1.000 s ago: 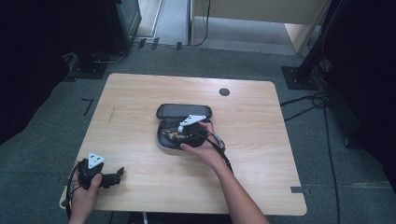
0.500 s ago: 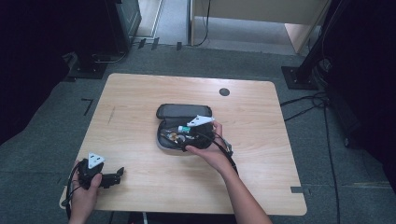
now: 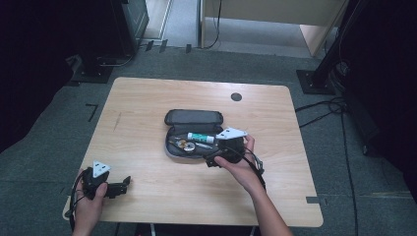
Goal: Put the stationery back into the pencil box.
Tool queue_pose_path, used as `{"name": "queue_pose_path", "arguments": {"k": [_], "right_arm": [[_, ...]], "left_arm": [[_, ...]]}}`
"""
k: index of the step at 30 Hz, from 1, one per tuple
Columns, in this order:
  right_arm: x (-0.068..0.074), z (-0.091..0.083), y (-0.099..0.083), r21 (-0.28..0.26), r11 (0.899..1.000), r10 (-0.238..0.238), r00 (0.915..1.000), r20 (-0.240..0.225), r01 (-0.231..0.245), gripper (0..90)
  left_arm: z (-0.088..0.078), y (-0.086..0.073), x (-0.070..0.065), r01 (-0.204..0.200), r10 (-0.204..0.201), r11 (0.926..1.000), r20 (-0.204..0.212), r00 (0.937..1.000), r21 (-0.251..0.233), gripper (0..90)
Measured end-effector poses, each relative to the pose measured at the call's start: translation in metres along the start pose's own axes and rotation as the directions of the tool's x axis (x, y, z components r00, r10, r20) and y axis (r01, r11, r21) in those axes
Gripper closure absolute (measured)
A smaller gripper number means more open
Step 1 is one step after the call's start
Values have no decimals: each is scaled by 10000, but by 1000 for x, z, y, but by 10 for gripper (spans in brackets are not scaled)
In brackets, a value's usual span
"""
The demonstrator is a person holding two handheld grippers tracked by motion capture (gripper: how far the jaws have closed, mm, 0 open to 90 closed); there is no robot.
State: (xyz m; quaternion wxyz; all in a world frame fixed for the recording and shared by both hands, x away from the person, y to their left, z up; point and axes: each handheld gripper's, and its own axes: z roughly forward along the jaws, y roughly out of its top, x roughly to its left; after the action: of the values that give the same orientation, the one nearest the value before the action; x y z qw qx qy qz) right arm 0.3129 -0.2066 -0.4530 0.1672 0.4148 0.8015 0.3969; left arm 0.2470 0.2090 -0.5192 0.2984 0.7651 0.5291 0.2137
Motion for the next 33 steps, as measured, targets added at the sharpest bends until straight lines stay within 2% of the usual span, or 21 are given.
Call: {"name": "queue_pose_path", "arguments": {"k": [1,12,33], "right_arm": [[-4,-7,-5,-88,9999,146,9998,122,-145,0],[-24,-39,-21,-410,9973,637,9964,558,-615,0],[-47,-70,-54,-453,9924,1191,9852,1229,-1143,0]], "left_arm": [[0,0,0,6,-6,10000,0,10000,0,0],[0,0,0,6,-6,10000,0,10000,0,0],[0,0,0,1,-1,10000,0,10000,-1,0]]}}
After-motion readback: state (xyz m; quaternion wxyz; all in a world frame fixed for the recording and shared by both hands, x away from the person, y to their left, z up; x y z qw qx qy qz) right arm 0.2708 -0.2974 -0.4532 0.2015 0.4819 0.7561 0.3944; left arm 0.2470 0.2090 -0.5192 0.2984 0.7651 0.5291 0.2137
